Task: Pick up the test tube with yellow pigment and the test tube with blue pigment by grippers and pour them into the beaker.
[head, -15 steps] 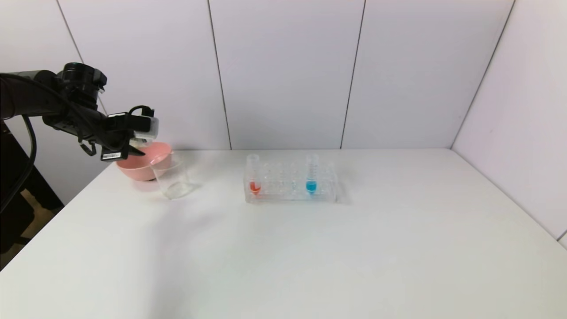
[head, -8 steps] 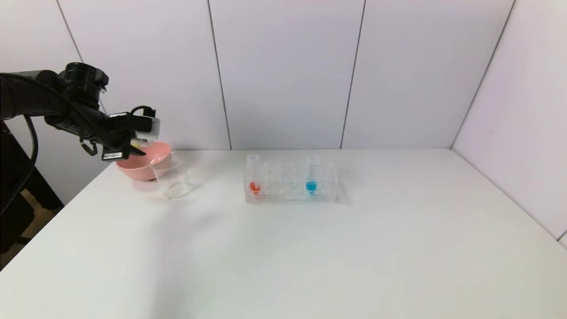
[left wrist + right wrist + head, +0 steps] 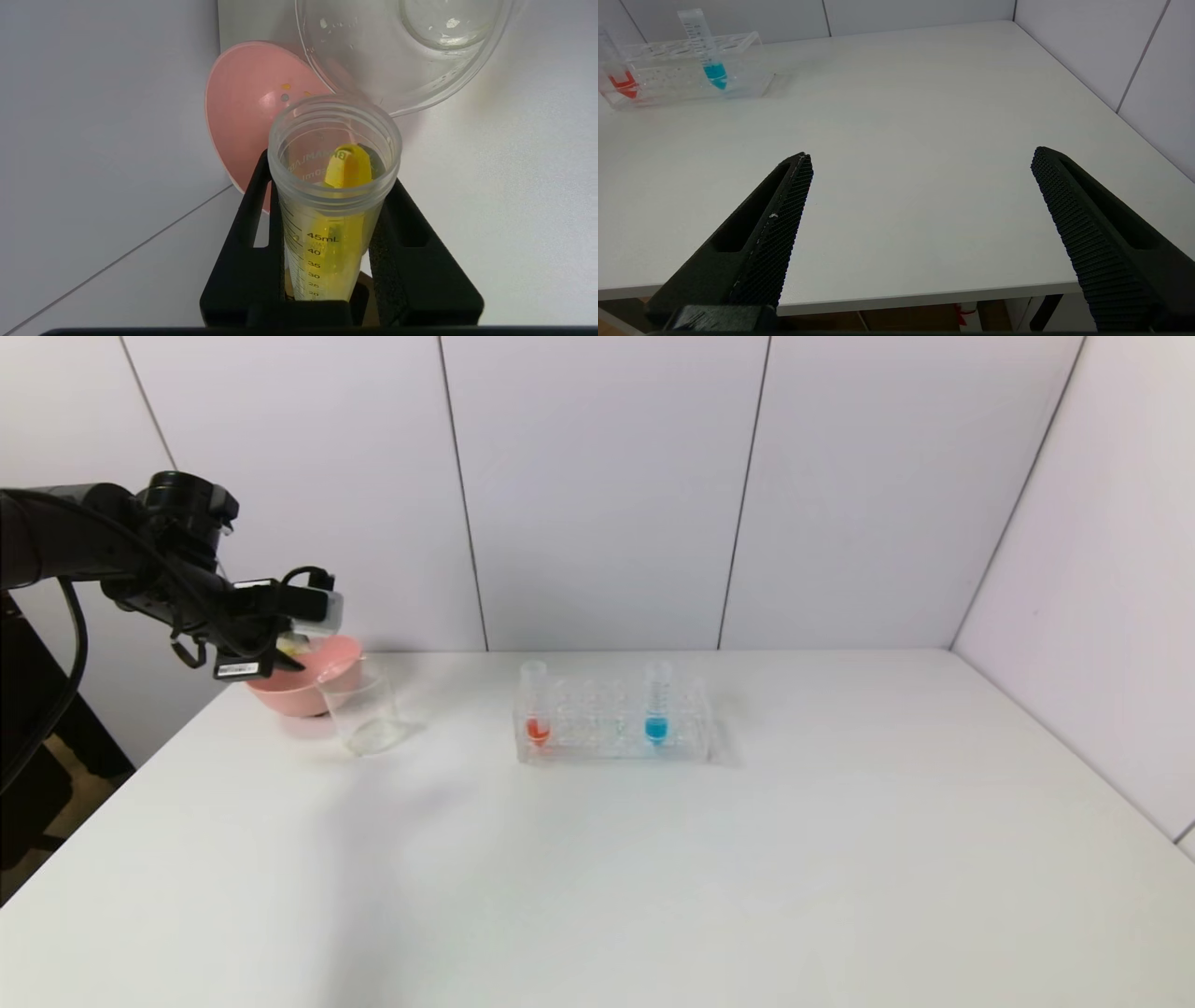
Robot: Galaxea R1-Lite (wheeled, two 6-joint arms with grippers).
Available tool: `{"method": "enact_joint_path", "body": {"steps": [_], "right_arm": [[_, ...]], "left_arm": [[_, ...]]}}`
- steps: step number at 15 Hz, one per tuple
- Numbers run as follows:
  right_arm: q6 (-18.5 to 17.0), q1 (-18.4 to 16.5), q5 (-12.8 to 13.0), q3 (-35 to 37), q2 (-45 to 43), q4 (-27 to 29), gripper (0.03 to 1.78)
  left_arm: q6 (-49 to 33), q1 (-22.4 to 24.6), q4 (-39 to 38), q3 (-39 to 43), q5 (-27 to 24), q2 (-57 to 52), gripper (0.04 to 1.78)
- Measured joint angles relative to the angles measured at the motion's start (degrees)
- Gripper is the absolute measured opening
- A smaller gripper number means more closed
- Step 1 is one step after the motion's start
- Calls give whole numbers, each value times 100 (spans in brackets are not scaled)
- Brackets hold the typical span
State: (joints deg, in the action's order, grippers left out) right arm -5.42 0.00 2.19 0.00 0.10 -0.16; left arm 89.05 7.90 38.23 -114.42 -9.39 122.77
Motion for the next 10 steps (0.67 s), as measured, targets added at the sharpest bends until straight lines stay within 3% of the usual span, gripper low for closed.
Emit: {"method": "enact_joint_path", "body": {"steps": [10], "right_arm": [[5, 0, 0, 0, 0, 0, 171]], "left_arm": [[-52, -10, 55, 0, 151, 13, 52]]}}
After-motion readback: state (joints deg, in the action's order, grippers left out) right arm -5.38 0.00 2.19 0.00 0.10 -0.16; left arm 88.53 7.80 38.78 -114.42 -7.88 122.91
